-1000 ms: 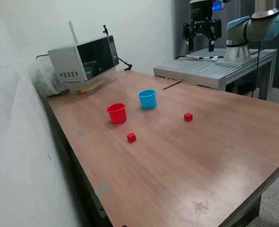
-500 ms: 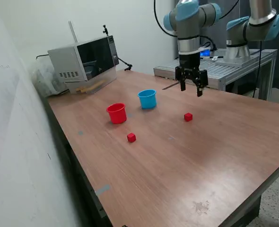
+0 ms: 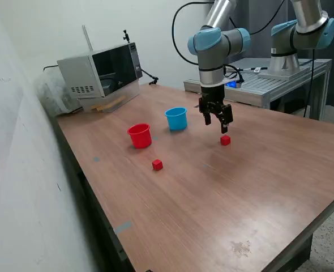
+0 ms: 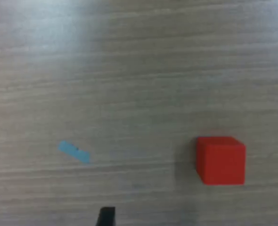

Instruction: Place red objects in the red bin, and blue objects in the blue bin.

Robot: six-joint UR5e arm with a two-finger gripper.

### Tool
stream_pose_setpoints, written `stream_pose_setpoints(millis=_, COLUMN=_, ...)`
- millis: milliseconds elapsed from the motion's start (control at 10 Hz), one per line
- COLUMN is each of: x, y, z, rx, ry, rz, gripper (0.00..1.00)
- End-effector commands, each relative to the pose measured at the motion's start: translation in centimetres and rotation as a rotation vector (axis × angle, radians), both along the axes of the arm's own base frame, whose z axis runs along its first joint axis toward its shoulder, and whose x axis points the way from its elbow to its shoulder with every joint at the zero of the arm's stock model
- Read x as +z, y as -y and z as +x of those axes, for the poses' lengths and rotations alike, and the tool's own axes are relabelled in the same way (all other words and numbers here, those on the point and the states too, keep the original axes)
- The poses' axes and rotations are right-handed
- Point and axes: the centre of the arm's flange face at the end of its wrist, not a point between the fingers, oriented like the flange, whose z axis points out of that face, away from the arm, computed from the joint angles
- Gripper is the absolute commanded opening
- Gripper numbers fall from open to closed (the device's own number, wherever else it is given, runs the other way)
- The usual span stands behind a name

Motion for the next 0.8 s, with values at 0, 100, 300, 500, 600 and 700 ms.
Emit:
stream_pose_setpoints(millis=0, x=-1.1, y=0.4, z=0.8, rx=0.006, ry=0.015, rz=-0.002, gripper=1.00)
stream_pose_setpoints(millis=100, x=-1.6, y=1.0, z=1.5, rx=0.016, ry=0.029, rz=-0.002, gripper=1.00)
stream_pose_setpoints(millis=300, x=-2.1, y=1.9, z=2.3, rx=0.031, ry=0.040, rz=-0.002, gripper=1.00)
stream_pose_setpoints(millis=500, x=-1.9, y=1.9, z=2.2, rx=0.033, ry=0.031, rz=-0.002, gripper=1.00)
stream_pose_setpoints(millis=600, x=-1.6, y=2.5, z=2.1, rx=0.045, ry=0.019, rz=-0.001, gripper=1.00)
stream_pose_setpoints(millis=700, x=-1.5, y=2.8, z=2.0, rx=0.052, ry=0.013, rz=-0.001, gripper=1.00)
